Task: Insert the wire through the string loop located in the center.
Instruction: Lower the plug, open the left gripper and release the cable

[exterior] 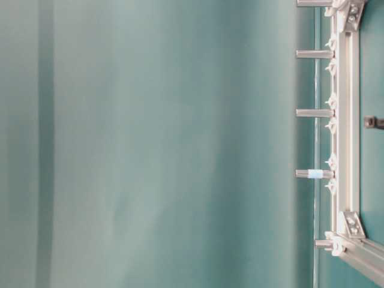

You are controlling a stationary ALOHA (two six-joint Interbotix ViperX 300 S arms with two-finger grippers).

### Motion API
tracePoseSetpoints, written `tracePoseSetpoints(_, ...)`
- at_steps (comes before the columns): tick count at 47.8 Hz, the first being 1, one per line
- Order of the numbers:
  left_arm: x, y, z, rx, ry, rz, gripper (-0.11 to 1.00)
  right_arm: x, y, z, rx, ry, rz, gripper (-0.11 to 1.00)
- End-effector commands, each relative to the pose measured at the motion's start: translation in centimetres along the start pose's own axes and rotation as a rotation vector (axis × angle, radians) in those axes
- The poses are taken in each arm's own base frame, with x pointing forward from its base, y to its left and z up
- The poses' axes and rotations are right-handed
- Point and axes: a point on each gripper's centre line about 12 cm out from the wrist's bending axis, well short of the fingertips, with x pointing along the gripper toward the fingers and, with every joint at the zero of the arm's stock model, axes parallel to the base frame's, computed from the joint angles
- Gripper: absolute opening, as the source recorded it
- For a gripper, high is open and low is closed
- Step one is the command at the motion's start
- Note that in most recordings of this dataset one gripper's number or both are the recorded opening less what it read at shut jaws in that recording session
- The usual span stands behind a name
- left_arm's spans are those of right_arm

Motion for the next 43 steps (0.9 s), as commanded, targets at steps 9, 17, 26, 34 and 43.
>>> tracePoseSetpoints(9, -3.2, -0.6, 2.2, 0.013, -0.149, -0.035, 0.82, -0.3, 0.2, 0.5, 0.001, -0.02, 0.007, 0.75)
tracePoseSetpoints(17, -5.3, -0.6, 2.3, 0.014, -0.224, -0.051, 0.82, -0.2, 0.1, 0.2, -0.002, -0.017, 0.006, 0.75)
tracePoseSetpoints(26, -7.2, -0.4, 2.5, 0.004, -0.3, -0.058, 0.82, -0.3, 0.1, 0.3, -0.001, -0.025, 0.009, 0.75)
tracePoseSetpoints(34, -8.3, 0.2, 3.1, -0.006, -0.36, -0.048, 0.82, -0.2, 0.2, 0.6, -0.002, -0.05, 0.016, 0.75)
tracePoseSetpoints(43, -9.7, 0.8, 4.2, 0.03, -0.483, -0.03, 0.82, -0.2, 0.2, 0.7, -0.002, -0.095, 0.03, 0.75)
